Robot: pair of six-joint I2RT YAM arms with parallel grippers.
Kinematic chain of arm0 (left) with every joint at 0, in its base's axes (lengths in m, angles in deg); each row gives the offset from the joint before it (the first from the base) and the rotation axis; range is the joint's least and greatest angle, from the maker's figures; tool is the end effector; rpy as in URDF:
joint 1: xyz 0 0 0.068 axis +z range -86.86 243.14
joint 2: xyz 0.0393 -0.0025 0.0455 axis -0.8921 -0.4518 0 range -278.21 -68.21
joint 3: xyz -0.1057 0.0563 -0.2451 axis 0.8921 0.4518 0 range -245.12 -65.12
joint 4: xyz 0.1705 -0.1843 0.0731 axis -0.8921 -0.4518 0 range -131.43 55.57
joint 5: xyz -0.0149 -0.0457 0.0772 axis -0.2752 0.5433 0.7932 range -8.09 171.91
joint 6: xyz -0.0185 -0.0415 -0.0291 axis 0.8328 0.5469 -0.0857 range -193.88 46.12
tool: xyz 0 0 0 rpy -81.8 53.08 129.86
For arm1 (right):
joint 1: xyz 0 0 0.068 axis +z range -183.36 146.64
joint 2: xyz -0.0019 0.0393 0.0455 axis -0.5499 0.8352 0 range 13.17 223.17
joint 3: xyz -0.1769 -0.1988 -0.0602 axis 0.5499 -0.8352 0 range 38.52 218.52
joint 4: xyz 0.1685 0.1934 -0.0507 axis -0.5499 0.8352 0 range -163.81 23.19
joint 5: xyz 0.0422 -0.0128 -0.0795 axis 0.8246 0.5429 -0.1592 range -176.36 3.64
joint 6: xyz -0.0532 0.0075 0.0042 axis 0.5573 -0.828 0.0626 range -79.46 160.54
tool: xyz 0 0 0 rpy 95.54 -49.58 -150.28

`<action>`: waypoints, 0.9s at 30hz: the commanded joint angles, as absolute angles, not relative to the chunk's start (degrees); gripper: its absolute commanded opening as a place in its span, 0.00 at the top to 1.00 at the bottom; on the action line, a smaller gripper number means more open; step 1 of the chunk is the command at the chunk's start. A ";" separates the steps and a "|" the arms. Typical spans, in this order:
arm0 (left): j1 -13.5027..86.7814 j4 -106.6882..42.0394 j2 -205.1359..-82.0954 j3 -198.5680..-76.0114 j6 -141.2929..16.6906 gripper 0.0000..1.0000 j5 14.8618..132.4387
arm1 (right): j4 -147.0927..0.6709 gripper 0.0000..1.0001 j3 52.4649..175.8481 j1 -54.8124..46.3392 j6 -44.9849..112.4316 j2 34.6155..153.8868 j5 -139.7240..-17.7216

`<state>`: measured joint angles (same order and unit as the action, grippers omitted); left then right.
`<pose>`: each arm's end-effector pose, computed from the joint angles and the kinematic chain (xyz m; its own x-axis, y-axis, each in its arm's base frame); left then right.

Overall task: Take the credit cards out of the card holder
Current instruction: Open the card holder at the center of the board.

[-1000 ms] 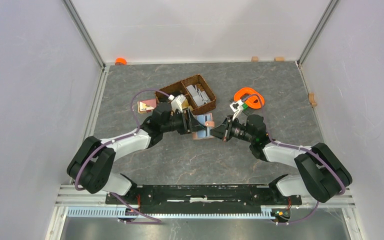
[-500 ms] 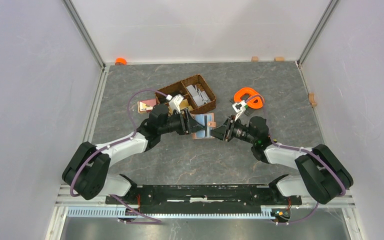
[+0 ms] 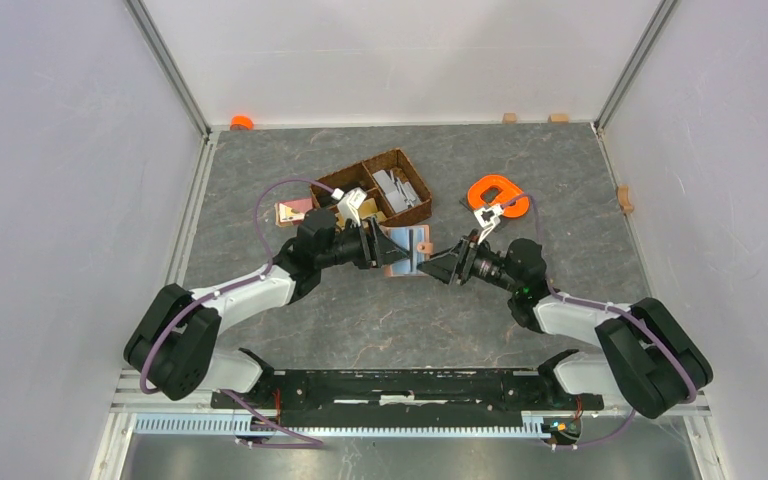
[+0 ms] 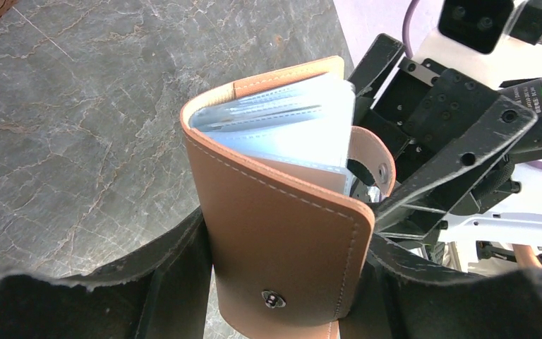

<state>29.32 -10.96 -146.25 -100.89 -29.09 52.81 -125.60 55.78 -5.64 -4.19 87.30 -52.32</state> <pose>0.2283 -0.1739 0.2174 -0.8021 -0.2035 -0.5614 0.4280 0.4597 -0.7781 0.1987 0.1270 0.1859 -0.6743 0.3043 -0.6728 -0.5694 0.3659 0.7362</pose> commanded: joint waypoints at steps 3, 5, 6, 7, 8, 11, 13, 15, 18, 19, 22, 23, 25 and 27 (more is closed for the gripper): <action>29.45 -6.62 -144.57 -100.75 -27.83 0.91 51.70 | -137.21 0.25 54.28 -5.76 -6.92 85.71 -49.97; 29.48 -6.73 -144.89 -100.96 -27.83 0.91 51.26 | -139.17 0.23 54.15 -5.77 -7.82 86.23 -49.22; 29.46 -6.48 -144.90 -100.97 -27.74 0.91 51.03 | -139.29 0.22 54.29 -5.76 -8.02 86.65 -49.00; 29.49 -6.20 -144.98 -100.89 -27.59 0.91 50.76 | -139.16 0.22 54.41 -5.77 -8.00 86.84 -48.92; 29.51 -5.61 -145.08 -100.83 -27.41 0.91 50.44 | -138.82 0.22 54.50 -5.77 -7.85 87.06 -48.90; 29.42 -4.53 -145.06 -100.70 -26.81 0.91 49.45 | -137.12 0.21 54.95 -5.76 -7.01 87.41 -49.09; 29.49 -4.15 -145.06 -100.73 -26.60 0.91 49.07 | -136.11 0.21 55.18 -5.76 -6.45 87.39 -49.40; 29.42 -3.72 -145.26 -100.75 -26.38 0.91 48.63 | -135.86 0.22 55.27 -5.70 -6.20 87.67 -49.54; 29.43 -2.99 -145.75 -100.84 -25.89 0.91 48.04 | -136.27 0.25 55.50 -5.68 -6.33 88.33 -48.96; 29.43 -2.79 -145.95 -100.89 -25.73 0.91 47.90 | -136.66 0.27 55.63 -5.56 -6.24 88.42 -48.58; 29.44 -2.21 -146.39 -100.87 -25.41 0.91 47.54 | -135.45 0.28 56.71 -4.52 -4.55 88.15 -48.26; 29.44 -2.15 -146.40 -100.89 -25.37 0.91 47.46 | -134.31 0.28 57.02 -4.09 -3.79 87.90 -48.49; 29.43 -2.11 -146.37 -100.89 -25.37 0.91 47.37 | -132.75 0.30 57.46 -3.62 -2.66 87.52 -48.91; 29.47 -2.11 -146.38 -100.82 -25.37 0.91 47.37 | -132.56 0.33 57.54 -3.48 -2.38 87.45 -49.01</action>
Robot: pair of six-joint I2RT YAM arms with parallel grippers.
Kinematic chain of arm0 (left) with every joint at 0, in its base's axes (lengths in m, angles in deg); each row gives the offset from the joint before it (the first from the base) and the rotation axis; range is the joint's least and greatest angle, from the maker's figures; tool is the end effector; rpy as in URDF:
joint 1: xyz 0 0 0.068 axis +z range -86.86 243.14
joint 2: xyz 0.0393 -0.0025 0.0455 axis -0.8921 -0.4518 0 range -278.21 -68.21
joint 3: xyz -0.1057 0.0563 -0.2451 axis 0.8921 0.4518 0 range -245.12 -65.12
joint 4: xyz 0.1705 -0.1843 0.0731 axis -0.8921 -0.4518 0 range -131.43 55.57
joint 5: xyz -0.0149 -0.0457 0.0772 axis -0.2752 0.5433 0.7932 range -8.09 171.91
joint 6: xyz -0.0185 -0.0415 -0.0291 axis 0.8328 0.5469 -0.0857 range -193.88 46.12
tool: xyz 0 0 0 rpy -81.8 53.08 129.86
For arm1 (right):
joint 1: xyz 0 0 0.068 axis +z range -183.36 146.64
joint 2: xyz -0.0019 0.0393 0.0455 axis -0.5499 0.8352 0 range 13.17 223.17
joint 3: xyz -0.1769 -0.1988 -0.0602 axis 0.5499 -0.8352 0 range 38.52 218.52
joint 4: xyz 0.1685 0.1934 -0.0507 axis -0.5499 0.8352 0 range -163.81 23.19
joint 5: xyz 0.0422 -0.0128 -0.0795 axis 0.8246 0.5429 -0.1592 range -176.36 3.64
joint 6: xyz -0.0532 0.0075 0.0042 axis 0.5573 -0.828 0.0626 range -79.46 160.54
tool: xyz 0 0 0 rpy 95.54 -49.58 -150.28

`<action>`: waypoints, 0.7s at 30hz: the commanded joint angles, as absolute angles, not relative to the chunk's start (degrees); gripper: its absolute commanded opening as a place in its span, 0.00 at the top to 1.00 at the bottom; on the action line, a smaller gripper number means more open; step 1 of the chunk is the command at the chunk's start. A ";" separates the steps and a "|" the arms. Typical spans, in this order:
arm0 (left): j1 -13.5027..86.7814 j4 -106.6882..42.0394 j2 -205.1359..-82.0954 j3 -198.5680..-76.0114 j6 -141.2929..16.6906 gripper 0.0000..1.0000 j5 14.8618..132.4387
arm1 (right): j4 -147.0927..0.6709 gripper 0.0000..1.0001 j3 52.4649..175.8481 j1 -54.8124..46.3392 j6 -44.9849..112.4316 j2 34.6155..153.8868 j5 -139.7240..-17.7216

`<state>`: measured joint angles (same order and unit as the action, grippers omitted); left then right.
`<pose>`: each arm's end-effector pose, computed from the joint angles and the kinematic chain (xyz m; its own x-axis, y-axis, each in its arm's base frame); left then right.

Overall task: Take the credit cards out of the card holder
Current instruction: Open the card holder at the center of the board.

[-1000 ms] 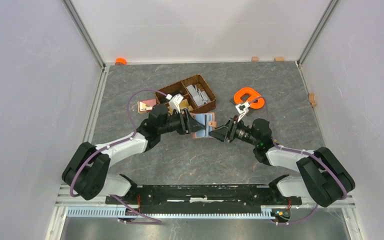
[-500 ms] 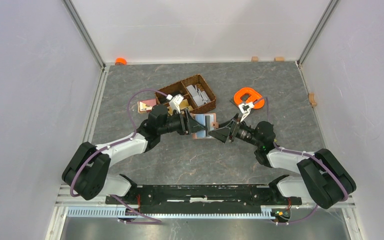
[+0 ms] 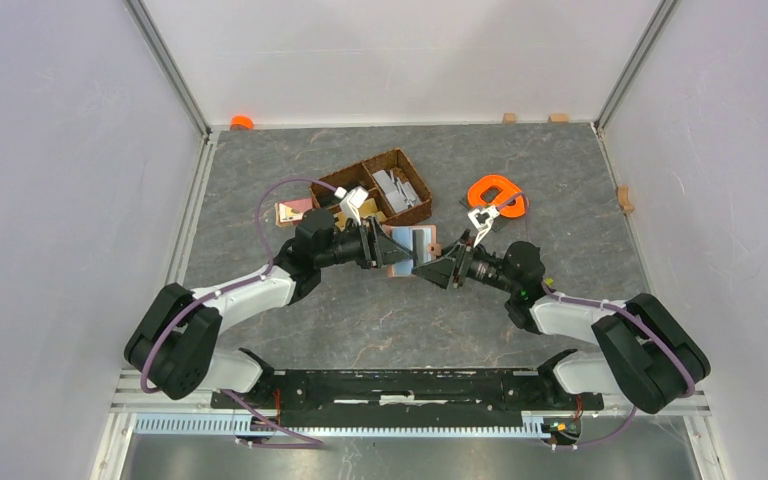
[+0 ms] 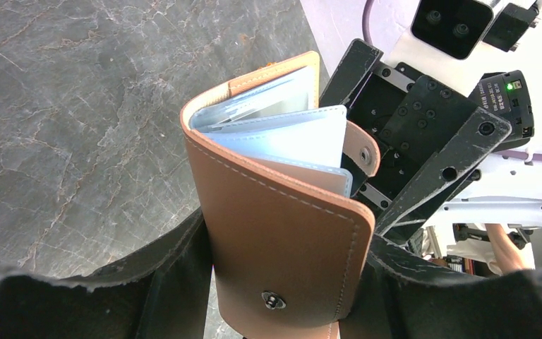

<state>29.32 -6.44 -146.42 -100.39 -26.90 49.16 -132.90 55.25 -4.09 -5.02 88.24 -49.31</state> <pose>0.2275 -0.1756 0.2220 -0.8060 -0.2001 -0.5571 0.4590 0.3832 -0.8016 0.1936 0.1332 0.1929 -0.6458 0.2911 -0.7058 -0.6494 0.2767 0.7083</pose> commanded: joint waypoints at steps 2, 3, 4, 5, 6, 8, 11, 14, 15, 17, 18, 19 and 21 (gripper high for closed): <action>29.43 -2.11 -146.49 -100.93 -25.37 0.91 47.28 | -132.59 0.38 57.64 -3.33 -2.35 87.53 -48.96; 29.48 -2.10 -146.62 -101.01 -25.28 0.91 47.20 | -132.52 0.40 57.68 -3.22 -2.23 87.60 -48.93; 29.39 -2.07 -146.73 -101.03 -25.28 0.91 47.12 | -132.50 0.41 57.79 -3.14 -2.25 87.71 -48.92; 29.37 -2.04 -146.87 -101.14 -25.19 0.90 47.00 | -132.43 0.43 57.90 -3.06 -2.25 87.83 -48.94; 29.37 -1.93 -146.98 -101.11 -25.10 0.90 47.02 | -132.35 0.46 57.96 -3.04 -2.30 87.92 -49.01; 29.36 -1.82 -147.20 -101.12 -24.93 0.90 46.93 | -132.25 0.51 58.05 -2.91 -2.26 88.15 -49.01; 29.35 -1.76 -146.98 -101.15 -24.93 0.90 46.93 | -131.84 0.58 58.04 -2.95 -2.11 88.14 -49.35; 29.35 -1.82 -146.90 -101.05 -24.84 0.88 47.19 | -130.76 0.70 58.09 -2.96 -1.90 88.00 -50.01; 29.33 -1.87 -146.87 -101.06 -24.84 0.87 47.19 | -130.17 0.75 58.18 -2.95 -1.76 88.00 -50.18; 29.33 -1.98 -146.98 -100.99 -24.76 0.84 47.28 | -129.45 0.82 58.30 -2.96 -1.46 87.94 -50.56; 29.32 -1.92 -147.04 -101.04 -24.75 0.81 47.28 | -129.23 0.86 58.31 -2.95 -1.47 87.89 -50.72; 29.32 -1.92 -147.04 -101.06 -24.75 0.77 47.28 | -129.10 0.88 58.34 -2.95 -1.46 87.89 -50.77; 29.34 -1.98 -146.83 -100.87 -24.84 0.70 47.37 | -129.00 0.92 58.41 -2.91 -1.47 87.89 -50.84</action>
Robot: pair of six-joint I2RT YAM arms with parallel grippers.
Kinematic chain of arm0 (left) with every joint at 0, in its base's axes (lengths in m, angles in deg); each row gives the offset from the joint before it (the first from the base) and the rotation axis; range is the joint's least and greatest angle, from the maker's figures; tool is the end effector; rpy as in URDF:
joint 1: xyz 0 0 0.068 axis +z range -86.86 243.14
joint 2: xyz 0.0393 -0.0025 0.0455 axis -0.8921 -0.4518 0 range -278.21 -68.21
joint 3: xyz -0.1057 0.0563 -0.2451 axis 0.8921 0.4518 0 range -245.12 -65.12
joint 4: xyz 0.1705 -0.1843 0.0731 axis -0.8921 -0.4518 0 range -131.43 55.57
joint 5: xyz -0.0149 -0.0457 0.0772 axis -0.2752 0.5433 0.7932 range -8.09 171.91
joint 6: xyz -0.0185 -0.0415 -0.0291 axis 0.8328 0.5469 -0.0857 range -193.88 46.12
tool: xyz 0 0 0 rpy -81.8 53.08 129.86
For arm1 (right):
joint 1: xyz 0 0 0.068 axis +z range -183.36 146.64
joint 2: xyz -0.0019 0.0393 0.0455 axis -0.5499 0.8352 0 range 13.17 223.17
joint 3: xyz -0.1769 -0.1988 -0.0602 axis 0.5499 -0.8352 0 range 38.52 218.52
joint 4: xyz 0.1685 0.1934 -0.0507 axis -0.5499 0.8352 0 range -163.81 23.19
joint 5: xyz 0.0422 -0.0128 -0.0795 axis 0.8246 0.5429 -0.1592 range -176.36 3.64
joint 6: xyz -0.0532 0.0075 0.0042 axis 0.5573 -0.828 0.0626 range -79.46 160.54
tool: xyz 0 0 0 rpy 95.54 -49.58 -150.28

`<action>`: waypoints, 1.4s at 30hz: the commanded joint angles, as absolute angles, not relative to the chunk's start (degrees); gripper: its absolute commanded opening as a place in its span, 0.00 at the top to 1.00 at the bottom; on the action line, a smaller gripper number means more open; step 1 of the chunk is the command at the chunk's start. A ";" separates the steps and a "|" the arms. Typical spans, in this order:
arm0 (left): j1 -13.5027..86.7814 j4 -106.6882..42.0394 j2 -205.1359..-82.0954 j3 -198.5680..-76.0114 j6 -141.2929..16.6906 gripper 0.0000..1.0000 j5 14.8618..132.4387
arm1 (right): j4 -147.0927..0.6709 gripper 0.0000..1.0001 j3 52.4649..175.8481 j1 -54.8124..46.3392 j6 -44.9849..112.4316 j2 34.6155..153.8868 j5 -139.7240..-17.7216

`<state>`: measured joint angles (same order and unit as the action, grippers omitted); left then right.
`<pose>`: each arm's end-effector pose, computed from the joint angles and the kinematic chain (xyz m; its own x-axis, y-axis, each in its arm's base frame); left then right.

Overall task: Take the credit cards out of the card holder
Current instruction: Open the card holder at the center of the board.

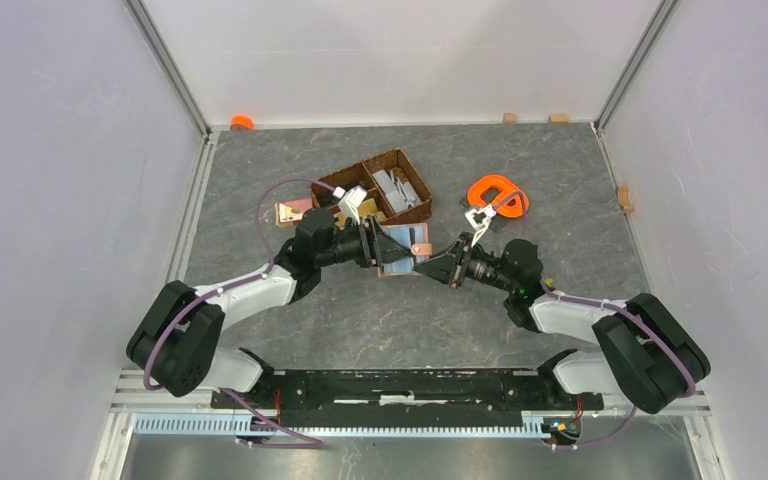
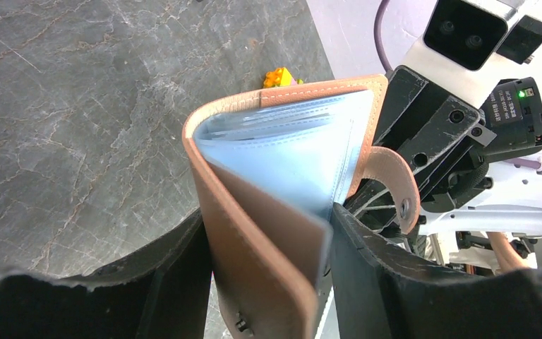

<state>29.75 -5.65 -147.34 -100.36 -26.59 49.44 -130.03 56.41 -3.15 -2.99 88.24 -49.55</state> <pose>0.2306 -0.1749 0.2189 -0.8068 -0.2106 -0.5520 0.4486 0.3897 -0.8043 0.1946 0.1381 0.1935 -0.6445 0.2627 -0.7181 -0.6575 0.2889 0.6958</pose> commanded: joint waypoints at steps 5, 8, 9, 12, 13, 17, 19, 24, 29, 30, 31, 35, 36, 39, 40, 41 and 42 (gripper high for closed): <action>29.36 -1.74 -145.78 -100.37 -25.18 0.54 47.97 | -129.08 1.00 58.31 -2.95 -1.77 87.97 -50.81; 29.32 -1.52 -145.13 -99.95 -25.23 0.49 48.29 | -129.48 1.00 58.20 -2.94 -2.21 88.02 -50.72; 29.34 -1.41 -145.05 -99.91 -25.21 0.49 48.34 | -129.61 1.00 58.17 -2.95 -2.27 87.99 -50.70; 29.33 -1.31 -145.10 -99.79 -25.19 0.49 48.34 | -129.88 1.00 58.08 -2.95 -2.69 87.86 -50.57; 29.34 -1.37 -145.11 -99.81 -25.19 0.50 48.40 | -129.97 1.00 58.04 -2.95 -2.76 87.75 -50.59; 29.30 -0.71 -145.03 -99.72 -24.94 0.38 48.04 | -130.27 1.00 57.95 -3.01 -3.08 87.67 -50.53; 29.36 0.56 -144.68 -99.20 -24.58 0.31 47.97 | -130.56 1.00 57.86 -3.00 -3.34 87.75 -50.51; 29.42 0.68 -144.45 -99.00 -24.57 0.32 48.07 | -131.45 1.00 57.68 -3.04 -4.04 87.89 -50.24; 29.42 0.73 -144.62 -98.99 -24.51 0.44 48.16 | -132.15 1.00 57.51 -3.04 -4.62 88.05 -50.06; 29.50 0.70 -144.71 -98.98 -24.49 0.47 48.16 | -132.23 1.00 57.52 -3.12 -4.70 88.05 -49.98; 29.56 0.73 -144.73 -99.04 -24.49 0.50 48.23 | -132.25 1.00 57.46 -3.13 -4.81 88.09 -49.92; 29.87 0.64 -144.52 -98.82 -24.33 0.62 48.47 | -132.43 0.99 57.20 -3.52 -4.98 87.71 -49.89; 29.91 0.72 -144.46 -98.75 -24.31 0.66 48.51 | -132.43 0.95 57.18 -3.64 -4.99 87.58 -50.01; 29.92 0.85 -144.53 -98.83 -24.22 0.83 48.21 | -132.34 0.74 57.00 -3.92 -4.99 87.44 -50.07; 29.92 1.03 -144.68 -98.82 -24.15 0.86 48.09 | -132.39 0.65 57.00 -3.92 -4.96 87.52 -50.06; 29.93 1.13 -144.80 -98.95 -24.13 0.86 47.86 | -132.49 0.59 57.02 -3.92 -4.91 87.63 -49.91; 29.92 1.11 -144.92 -99.04 -24.13 0.87 47.69 | -132.69 0.52 56.98 -3.92 -4.99 87.62 -49.74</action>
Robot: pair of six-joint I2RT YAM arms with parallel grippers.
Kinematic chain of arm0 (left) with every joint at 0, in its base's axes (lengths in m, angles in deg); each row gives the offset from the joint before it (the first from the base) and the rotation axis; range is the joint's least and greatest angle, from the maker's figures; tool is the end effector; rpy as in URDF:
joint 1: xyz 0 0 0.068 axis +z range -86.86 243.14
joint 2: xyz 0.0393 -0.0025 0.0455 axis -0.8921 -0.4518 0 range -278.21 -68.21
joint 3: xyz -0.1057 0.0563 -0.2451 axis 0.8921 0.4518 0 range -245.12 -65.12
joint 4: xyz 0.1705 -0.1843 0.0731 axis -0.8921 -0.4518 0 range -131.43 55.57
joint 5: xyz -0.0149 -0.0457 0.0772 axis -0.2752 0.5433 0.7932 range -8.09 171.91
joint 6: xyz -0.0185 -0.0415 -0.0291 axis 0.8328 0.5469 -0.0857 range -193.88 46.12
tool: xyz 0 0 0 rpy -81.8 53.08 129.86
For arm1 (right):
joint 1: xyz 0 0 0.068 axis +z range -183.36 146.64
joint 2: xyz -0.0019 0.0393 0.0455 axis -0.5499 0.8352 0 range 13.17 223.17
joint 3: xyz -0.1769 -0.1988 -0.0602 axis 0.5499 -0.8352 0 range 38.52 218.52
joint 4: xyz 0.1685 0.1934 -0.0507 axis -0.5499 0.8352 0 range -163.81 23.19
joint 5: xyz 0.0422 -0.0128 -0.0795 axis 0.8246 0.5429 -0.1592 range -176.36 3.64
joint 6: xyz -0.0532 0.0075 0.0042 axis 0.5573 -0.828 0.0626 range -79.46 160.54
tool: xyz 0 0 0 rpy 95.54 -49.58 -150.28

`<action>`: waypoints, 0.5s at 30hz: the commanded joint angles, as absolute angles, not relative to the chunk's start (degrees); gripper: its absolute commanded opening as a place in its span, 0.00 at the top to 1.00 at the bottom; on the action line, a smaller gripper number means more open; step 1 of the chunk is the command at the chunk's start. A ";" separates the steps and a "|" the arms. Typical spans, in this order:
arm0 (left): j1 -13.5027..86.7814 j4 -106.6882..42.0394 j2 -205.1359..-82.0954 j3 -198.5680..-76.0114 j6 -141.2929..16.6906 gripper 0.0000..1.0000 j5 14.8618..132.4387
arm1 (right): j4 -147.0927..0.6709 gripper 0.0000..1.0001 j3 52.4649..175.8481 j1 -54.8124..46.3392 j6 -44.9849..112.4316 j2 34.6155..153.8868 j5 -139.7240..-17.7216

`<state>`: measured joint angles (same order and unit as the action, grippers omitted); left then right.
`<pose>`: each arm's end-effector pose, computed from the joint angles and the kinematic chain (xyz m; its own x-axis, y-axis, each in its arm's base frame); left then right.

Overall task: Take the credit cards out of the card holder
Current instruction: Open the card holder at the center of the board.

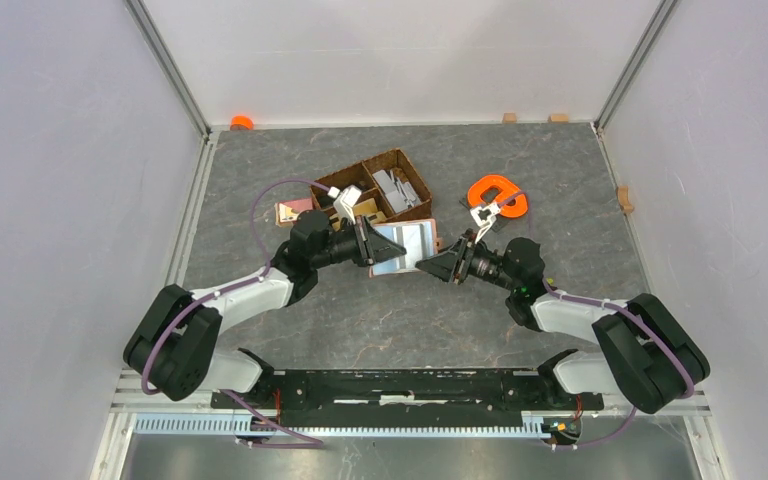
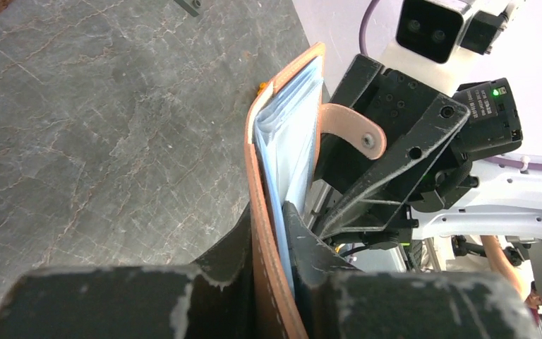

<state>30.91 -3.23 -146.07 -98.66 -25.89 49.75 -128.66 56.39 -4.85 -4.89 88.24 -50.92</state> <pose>0.2294 -0.1671 0.2196 -0.7898 -0.2456 -0.5620 0.4530 0.3842 -0.8045 0.1993 0.1318 0.1910 -0.6650 0.2992 -0.6843 -0.6046 0.3223 0.7284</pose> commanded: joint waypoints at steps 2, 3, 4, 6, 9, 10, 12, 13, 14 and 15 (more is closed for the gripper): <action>29.89 1.26 -145.30 -99.14 -24.09 0.88 47.31 | -133.12 0.44 57.03 -3.92 -4.99 87.62 -49.46; 29.92 1.45 -145.53 -99.17 -24.00 0.88 47.17 | -133.30 0.43 57.01 -3.92 -4.91 87.57 -49.36; 29.92 1.66 -145.65 -99.21 -23.88 0.88 47.03 | -133.39 0.42 57.00 -3.92 -4.88 87.57 -49.36; 29.92 1.90 -145.81 -99.29 -23.70 0.89 46.85 | -133.61 0.45 56.95 -3.92 -4.99 87.44 -49.23; 29.92 1.97 -145.73 -99.19 -23.70 0.93 46.84 | -133.57 0.48 56.81 -3.96 -5.03 87.07 -49.61; 29.92 1.99 -145.71 -99.18 -23.70 0.94 46.84 | -133.26 0.49 56.74 -4.01 -4.89 86.81 -49.82; 29.87 2.30 -145.64 -99.17 -23.70 0.97 46.55 | -132.63 0.50 56.63 -4.18 -4.60 86.42 -50.24; 29.86 2.74 -145.72 -99.22 -23.57 0.97 46.16 | -132.61 0.50 56.56 -4.25 -4.62 86.30 -50.32; 29.83 3.11 -145.86 -99.34 -23.36 0.98 45.55 | -132.61 0.50 56.56 -4.27 -4.64 86.31 -50.19; 29.76 3.66 -146.12 -99.32 -23.14 0.98 45.10 | -132.69 0.50 56.63 -4.31 -4.72 86.30 -50.07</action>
